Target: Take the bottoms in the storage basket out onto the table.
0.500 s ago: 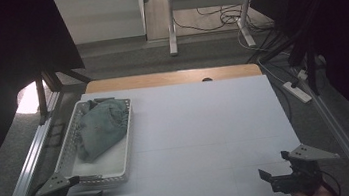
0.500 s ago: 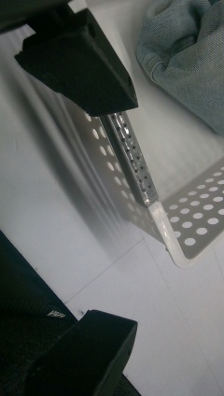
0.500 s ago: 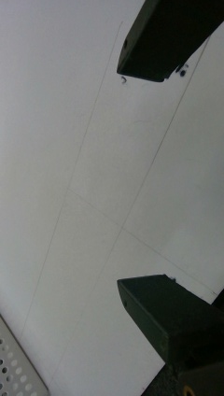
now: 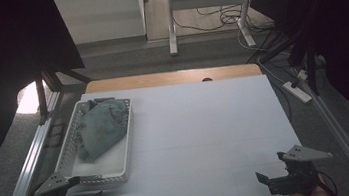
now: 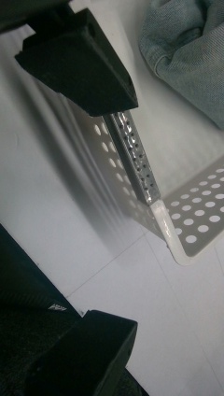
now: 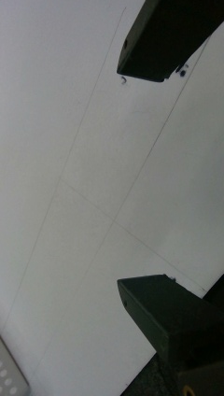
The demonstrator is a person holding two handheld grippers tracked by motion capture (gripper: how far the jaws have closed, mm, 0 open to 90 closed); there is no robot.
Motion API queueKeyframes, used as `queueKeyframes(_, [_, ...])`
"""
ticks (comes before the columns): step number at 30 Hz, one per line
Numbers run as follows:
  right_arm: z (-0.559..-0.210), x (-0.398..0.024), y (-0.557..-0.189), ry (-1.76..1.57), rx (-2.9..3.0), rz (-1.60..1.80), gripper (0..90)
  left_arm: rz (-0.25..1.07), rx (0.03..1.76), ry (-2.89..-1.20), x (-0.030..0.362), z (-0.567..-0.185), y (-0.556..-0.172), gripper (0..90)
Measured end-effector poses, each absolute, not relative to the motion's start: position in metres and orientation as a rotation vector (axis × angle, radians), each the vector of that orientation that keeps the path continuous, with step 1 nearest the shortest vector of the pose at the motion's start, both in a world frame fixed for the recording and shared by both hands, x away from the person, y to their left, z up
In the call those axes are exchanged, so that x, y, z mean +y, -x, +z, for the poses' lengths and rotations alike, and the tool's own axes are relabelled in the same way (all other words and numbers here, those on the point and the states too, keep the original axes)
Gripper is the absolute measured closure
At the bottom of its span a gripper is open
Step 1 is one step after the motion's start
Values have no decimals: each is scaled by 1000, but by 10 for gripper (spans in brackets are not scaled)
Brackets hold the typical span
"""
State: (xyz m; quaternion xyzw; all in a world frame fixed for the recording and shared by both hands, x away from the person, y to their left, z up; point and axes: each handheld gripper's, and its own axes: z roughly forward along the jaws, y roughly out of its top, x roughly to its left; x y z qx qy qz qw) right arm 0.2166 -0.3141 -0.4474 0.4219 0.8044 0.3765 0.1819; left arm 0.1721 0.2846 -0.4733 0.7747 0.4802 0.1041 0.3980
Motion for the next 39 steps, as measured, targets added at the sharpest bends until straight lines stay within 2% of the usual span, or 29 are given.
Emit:
queueKeyframes(15, [-448, -313, -218, -1183, 2296, 1062, 12, 234, 1201, -1967, 284, -473, -174, 0])
queueKeyframes(39, [-449, -312, -219, -1179, 2318, 1048, 14, 302, 1174, -1947, 283, -460, -174, 0])
